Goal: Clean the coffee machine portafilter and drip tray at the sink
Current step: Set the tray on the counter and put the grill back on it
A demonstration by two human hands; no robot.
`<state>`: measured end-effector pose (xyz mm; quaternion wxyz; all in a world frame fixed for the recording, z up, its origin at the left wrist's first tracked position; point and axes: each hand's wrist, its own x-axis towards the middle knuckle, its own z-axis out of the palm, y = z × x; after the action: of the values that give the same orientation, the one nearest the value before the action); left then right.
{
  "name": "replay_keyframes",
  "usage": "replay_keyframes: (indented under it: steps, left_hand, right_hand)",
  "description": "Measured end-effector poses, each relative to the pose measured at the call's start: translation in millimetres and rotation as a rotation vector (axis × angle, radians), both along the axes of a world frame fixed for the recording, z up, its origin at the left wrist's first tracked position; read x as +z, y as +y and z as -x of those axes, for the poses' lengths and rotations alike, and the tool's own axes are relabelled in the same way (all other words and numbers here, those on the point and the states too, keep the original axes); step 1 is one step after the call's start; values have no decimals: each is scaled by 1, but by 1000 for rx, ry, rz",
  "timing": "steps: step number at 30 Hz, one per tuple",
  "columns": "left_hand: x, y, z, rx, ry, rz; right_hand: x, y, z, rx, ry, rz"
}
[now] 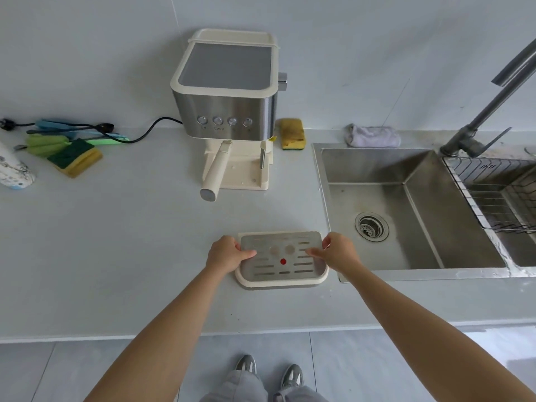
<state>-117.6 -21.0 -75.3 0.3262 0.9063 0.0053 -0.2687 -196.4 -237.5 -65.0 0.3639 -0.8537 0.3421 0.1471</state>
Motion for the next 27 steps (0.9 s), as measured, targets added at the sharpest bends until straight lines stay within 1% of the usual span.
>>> replay_keyframes:
  steps: [3, 8, 16, 24, 27]
  left_hand:
    - [-2, -3, -2, -16, -19, -38]
    - [-3, -7, -6, -120, -84, -120]
    - [-6, -5, -11, -196, -126, -165]
    - [-10, -4, -8, -173, -167, -131]
    - [-13, -2, -5, -147, -213, -105]
  right_hand:
    - [-1, 0, -1, 61, 46, 71]
    - [1, -1, -4, 168, 106, 166]
    - [2, -3, -7, 308, 152, 223]
    - [-2, -2, -6, 299, 141, 239]
    - [-1, -2, -2, 285, 148, 241]
